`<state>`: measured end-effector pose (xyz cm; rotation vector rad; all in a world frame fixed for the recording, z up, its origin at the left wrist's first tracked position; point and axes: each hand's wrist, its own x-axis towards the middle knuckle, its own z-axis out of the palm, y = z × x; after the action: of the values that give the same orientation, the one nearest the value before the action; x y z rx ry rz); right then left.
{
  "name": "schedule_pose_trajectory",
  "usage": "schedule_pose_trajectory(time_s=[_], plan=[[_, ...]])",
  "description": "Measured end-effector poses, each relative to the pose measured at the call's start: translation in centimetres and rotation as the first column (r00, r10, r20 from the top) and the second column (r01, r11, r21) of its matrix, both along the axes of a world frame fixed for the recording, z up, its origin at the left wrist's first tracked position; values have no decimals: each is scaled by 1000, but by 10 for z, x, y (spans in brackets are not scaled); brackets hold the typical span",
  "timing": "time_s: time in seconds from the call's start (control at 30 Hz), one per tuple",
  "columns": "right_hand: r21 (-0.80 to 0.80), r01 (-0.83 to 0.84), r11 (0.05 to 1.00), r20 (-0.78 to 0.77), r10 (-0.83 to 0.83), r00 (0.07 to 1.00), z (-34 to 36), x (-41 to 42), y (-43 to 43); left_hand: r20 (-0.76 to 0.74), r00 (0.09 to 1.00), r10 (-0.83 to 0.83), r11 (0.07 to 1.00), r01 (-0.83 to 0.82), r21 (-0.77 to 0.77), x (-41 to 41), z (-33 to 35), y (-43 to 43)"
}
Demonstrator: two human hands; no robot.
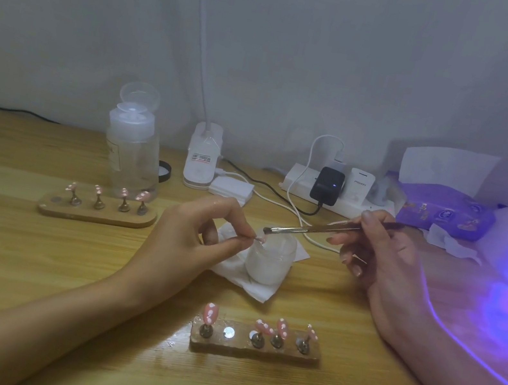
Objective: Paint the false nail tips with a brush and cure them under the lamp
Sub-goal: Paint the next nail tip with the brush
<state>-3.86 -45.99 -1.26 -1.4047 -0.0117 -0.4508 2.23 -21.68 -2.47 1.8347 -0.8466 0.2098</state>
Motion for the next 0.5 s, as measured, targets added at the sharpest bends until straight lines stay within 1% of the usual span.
schedule_pose_trajectory(time_s=[0.1, 0.23, 0.33, 0.43, 0.5], plan=[[-32, -1, 999, -23, 0, 1000, -1, 0, 1, -1, 1000, 4, 1000, -4, -2, -1, 0, 0], [8, 33, 999, -19, -33, 999, -1, 1, -2, -2, 1000, 10, 1000, -10, 6, -1, 1, 0], [-18, -2, 1000, -15, 2, 1000, -1, 0, 0, -3, 1000, 15, 1000, -14, 9, -1, 1, 0], [-21, 33, 999, -43, -34, 999, -1, 1, 0, -9, 1000, 17, 1000, -17, 7, -1, 1, 0], [3, 44, 999, -32, -44, 999, -1, 0, 0, -16, 1000, 11, 1000, -10, 4, -1, 1, 0]])
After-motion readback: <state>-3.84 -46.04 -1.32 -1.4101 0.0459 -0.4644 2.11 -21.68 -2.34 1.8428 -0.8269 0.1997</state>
